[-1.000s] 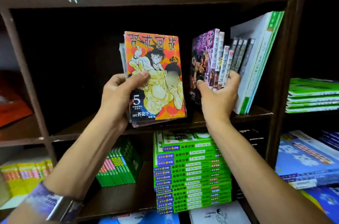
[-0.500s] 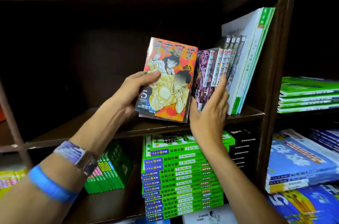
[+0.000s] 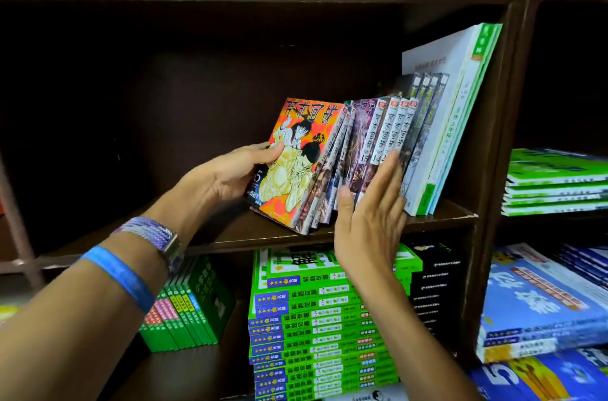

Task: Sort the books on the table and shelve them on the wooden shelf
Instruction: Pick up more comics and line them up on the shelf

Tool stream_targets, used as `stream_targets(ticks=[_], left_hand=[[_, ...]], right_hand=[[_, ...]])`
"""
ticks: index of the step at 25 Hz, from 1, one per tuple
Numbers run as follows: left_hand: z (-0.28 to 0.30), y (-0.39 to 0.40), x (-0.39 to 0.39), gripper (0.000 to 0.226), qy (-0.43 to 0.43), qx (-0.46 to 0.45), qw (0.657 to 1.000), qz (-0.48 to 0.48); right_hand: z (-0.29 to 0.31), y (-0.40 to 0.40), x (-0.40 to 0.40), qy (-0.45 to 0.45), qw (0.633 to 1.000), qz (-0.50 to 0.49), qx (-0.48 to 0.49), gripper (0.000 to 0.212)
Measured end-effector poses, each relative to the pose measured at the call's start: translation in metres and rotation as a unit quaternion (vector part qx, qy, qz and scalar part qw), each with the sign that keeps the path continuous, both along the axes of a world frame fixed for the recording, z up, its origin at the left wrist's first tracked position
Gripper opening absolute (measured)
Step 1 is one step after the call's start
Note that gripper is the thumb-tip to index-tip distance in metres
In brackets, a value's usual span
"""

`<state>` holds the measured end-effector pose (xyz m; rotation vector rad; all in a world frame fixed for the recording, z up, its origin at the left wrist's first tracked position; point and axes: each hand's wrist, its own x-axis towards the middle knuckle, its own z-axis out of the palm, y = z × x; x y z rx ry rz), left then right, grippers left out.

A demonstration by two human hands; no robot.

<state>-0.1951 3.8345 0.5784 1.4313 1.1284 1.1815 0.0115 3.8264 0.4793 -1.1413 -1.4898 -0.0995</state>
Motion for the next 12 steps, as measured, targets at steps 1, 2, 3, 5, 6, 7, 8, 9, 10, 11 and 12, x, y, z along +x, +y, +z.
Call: stream_targets(ticks=[1, 2, 3, 5, 6, 7, 8, 9, 10, 11, 12], left_hand=[[-0.001, 0.000, 0.000, 0.049, 0.000, 0.003, 1.000, 0.007], [-0.003, 0.000, 0.000, 0.051, 0.009, 0.009, 1.000, 0.013], [-0.005, -0.002, 0.003, 0.052, 0.034, 0.018, 0.999, 0.025], [-0.008, -0.006, 0.009, 0.055, 0.095, 0.051, 0.992, 0.072], [-0.010, -0.007, 0.013, 0.056, 0.102, 0.078, 0.985, 0.118], [-0.012, -0.008, 0.017, 0.055, 0.105, 0.116, 0.972, 0.178], [-0.014, -0.011, 0.021, 0.050, 0.121, 0.165, 0.950, 0.235], [-0.015, -0.016, 0.027, 0.043, 0.173, 0.213, 0.922, 0.275], [-0.014, -0.021, 0.032, 0.038, 0.262, 0.240, 0.885, 0.300], [-0.013, -0.029, 0.039, 0.039, 0.366, 0.252, 0.836, 0.321], [-0.012, -0.036, 0.046, 0.047, 0.454, 0.246, 0.791, 0.329]], right_hand=[[-0.001, 0.000, -0.002, -0.005, 1.000, -0.011, -0.003, 0.080], [-0.001, -0.001, -0.003, -0.009, 1.000, -0.023, -0.004, 0.081], [-0.001, -0.001, -0.003, -0.014, 0.999, -0.033, -0.004, 0.082], [-0.003, -0.002, -0.004, -0.027, 0.998, -0.048, -0.001, 0.082], [-0.004, -0.002, -0.003, -0.035, 0.998, -0.051, 0.001, 0.082], [-0.006, -0.002, -0.003, -0.042, 0.998, -0.050, 0.003, 0.082], [-0.007, -0.001, -0.002, -0.045, 0.998, -0.045, 0.004, 0.082], [-0.008, -0.001, -0.002, -0.042, 0.998, -0.038, 0.006, 0.081], [-0.009, -0.001, -0.001, -0.036, 0.999, -0.032, 0.008, 0.080], [-0.011, -0.001, 0.000, -0.029, 0.999, -0.024, 0.013, 0.078], [-0.012, -0.001, 0.000, -0.021, 0.999, -0.016, 0.019, 0.077]])
